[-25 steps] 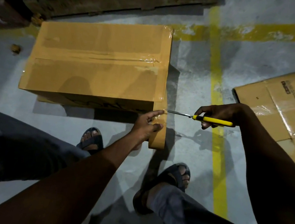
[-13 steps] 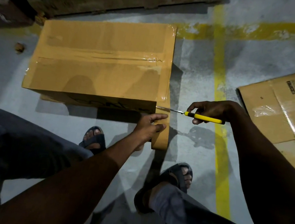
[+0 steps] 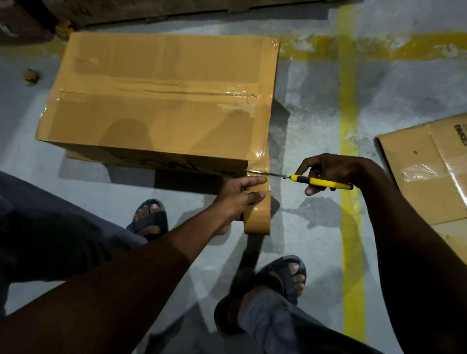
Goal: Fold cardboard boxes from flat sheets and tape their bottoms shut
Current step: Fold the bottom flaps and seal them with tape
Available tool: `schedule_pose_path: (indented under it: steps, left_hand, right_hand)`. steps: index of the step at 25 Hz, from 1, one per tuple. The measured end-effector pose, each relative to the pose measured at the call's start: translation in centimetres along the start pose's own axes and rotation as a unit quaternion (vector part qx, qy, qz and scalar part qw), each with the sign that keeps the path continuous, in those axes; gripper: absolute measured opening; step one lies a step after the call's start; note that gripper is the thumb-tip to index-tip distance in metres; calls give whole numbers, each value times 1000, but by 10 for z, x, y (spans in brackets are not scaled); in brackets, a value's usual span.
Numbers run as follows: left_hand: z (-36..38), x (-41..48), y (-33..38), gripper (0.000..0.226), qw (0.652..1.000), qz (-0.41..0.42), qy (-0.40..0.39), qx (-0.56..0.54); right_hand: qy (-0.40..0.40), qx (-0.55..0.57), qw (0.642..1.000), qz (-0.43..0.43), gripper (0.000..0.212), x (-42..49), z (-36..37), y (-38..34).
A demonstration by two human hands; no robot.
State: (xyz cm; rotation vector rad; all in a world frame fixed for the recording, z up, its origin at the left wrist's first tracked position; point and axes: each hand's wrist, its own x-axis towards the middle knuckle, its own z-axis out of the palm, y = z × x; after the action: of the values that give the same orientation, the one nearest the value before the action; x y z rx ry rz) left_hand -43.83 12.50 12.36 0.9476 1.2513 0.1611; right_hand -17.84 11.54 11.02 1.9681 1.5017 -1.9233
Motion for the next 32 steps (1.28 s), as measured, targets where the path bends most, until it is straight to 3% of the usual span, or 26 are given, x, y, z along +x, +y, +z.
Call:
schedule_pose_path:
  steps: [4,11,19,25,29,32]
  left_hand:
    - [2,2,1,34,1000,-5,3,-3]
    - [3,0,-5,36,1000,3,1,-1]
    - [1,-1,0,37,1000,5,13,12]
    - [0,-12,-8,36,992,-7,-19,124]
    - [-13,-24,-4,41,981,-5,-20,193]
    - [-27,-34,15,64,967,11,-35,251]
  right_hand:
    - [18,0,1000,-8,37,2,2,3]
    - [-38,28,998,32,37,4,6,-10]
    - [9,-31,999,13,35,8,8,-18]
    - [20,-73,994,75,42,15,28,-6]
    - [167,-207,957,115,42,6,34,16]
    - [280,-118,943,134,45,-3,35,22]
